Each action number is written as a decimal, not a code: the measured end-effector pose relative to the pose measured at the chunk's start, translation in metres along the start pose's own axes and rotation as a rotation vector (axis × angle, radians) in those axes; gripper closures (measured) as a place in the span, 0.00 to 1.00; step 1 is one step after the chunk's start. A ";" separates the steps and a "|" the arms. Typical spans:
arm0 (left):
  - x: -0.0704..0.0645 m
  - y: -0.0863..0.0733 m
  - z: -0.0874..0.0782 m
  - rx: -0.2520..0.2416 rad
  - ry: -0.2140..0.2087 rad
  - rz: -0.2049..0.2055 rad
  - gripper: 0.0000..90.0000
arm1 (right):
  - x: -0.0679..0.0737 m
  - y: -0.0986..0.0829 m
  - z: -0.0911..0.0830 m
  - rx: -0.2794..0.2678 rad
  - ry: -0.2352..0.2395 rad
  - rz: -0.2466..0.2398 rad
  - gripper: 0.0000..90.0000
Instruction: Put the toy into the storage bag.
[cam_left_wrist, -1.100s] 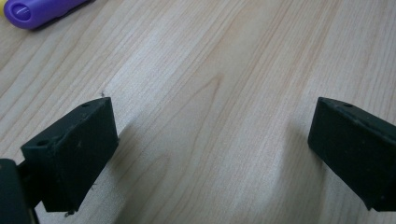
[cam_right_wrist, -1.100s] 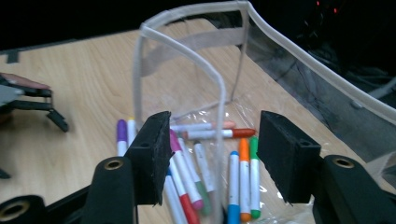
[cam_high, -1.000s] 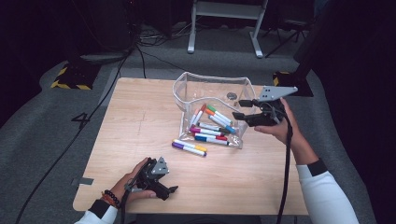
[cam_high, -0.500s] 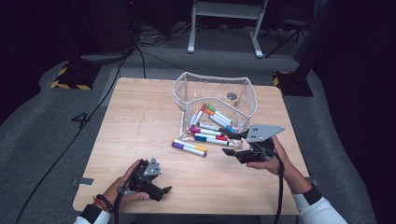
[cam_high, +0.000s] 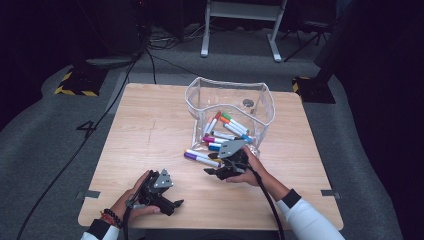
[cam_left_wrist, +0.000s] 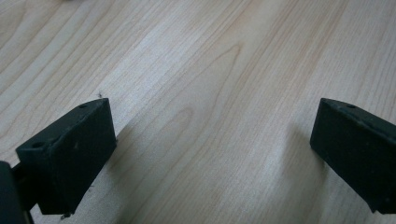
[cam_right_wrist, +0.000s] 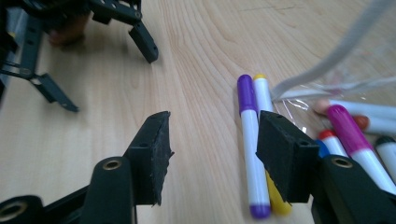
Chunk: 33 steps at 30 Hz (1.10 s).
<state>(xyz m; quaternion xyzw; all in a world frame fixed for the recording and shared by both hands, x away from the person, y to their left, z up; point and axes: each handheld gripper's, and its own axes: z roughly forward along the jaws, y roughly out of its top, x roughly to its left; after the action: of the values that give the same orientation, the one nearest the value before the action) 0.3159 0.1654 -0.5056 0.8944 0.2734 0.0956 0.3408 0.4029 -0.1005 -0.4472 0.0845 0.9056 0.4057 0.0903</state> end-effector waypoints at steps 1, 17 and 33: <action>0.000 0.000 0.000 0.000 0.000 0.000 0.01 | 0.000 0.000 0.000 0.000 0.000 0.000 0.51; 0.000 0.000 0.000 0.001 -0.001 0.000 0.00 | -0.010 0.011 0.064 0.077 -0.016 -0.004 0.56; 0.000 0.000 0.000 0.000 0.000 -0.001 0.01 | -0.019 0.008 0.082 0.091 0.007 0.080 0.73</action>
<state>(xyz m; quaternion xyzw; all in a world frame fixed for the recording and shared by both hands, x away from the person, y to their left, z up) 0.3158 0.1654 -0.5056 0.8944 0.2737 0.0956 0.3406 0.4413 -0.0408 -0.4934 0.1232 0.9193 0.3677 0.0666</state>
